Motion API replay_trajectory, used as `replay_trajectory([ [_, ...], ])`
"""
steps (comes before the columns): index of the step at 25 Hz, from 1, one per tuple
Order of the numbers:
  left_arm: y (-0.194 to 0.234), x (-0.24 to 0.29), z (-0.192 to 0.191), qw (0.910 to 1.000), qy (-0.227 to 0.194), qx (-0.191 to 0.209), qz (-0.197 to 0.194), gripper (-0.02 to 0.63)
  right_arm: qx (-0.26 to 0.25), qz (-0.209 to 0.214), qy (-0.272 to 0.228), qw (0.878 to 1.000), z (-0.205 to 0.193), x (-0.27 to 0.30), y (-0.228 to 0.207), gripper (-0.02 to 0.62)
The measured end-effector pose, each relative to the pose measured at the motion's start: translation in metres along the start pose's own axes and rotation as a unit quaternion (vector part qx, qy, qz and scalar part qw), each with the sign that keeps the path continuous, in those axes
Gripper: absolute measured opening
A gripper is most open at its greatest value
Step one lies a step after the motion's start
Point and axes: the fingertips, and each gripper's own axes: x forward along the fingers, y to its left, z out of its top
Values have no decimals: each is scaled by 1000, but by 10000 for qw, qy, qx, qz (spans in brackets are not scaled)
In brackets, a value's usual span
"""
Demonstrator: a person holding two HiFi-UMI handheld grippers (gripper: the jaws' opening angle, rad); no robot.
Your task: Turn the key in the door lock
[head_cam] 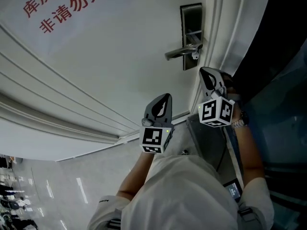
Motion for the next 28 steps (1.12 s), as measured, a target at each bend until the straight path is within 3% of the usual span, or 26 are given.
replay_trajectory([
  [3, 5, 5, 3, 9999, -44, 21, 149, 9, -721, 74, 18, 9974, 1, 19, -6, 1],
  [4, 7, 7, 3, 9998, -58, 16, 200, 9, -913, 153, 100, 9957, -2, 25, -6, 31],
  [9, 11, 9, -5, 9991, -64, -84, 402, 9, -1623, 213, 210, 9863, -9, 44, -4, 75],
  [15, 20, 9, -7, 9979, -67, -137, 626, 9, -1807, 371, 275, 9824, -12, 63, 4, 146],
  [21, 22, 6, -11, 9969, -11, -155, 772, 9, -1860, 75, 66, 9825, -11, 70, -2, 147],
  [28, 21, 3, -16, 9959, 70, -166, 891, 9, -1887, 76, -2, 9820, -13, 73, 0, 146],
])
